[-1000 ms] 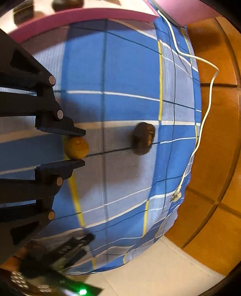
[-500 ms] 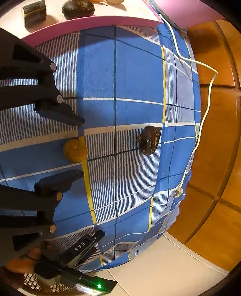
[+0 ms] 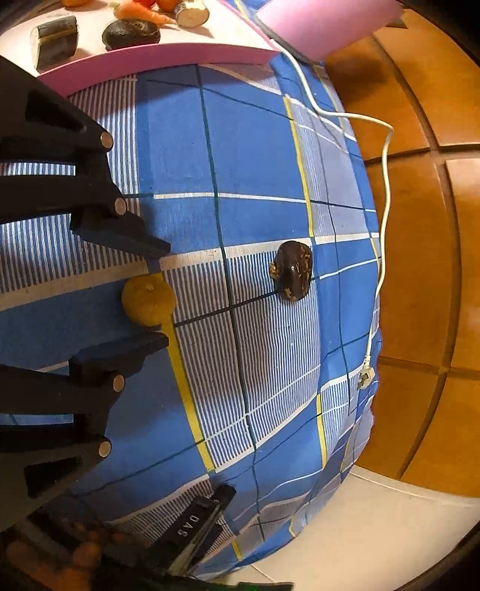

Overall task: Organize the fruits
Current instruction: 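Close the left gripper around the small yellow fruit, then carry the yellow fruit into the tray and open the left gripper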

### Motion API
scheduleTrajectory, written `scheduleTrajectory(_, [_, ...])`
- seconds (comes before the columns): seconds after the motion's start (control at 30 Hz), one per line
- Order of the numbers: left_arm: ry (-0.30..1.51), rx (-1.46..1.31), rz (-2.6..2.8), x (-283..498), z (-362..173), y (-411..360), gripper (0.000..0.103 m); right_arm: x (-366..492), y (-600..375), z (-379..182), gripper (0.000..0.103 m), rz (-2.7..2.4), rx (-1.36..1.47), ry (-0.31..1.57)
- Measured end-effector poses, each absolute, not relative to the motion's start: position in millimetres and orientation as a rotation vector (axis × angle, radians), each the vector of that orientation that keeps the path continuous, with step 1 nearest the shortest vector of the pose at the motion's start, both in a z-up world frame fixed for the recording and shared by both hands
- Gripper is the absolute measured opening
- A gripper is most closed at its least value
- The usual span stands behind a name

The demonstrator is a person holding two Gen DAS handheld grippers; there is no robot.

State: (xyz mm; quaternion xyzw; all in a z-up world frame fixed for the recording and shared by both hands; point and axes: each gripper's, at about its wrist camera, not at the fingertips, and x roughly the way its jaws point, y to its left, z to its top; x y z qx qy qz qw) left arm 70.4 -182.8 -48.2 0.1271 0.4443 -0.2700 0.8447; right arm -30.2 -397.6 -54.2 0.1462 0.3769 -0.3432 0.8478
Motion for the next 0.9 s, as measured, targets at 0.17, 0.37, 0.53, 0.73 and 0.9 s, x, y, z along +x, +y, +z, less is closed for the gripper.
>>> scheduleTrajectory(0.17, [0.918,0.263,-0.566,68,-48,-183,0.043,-30,-398,-54,0.073,-0.723,0.309,0.794])
scheduleTrajectory(0.37, [0.962,0.201,-0.564,76,-44,-173,0.025,-30,-398,-54,0.073,-0.723,0.308,0.794])
scheduleTrajectory(0.53, [0.984,0.154,-0.597,75,-36,-164,0.025,-30,-398,-54,0.073,-0.723,0.308,0.794])
scheduleTrajectory(0.73, [1.006,-0.045,-0.706,71,-11,-134,0.025,-30,-398,-54,0.073,-0.724,0.307,0.796])
scheduleTrajectory(0.9, [0.92,-0.097,-0.708,62,23,-95,0.025,-30,-397,-55,0.073,-0.726,0.305,0.796])
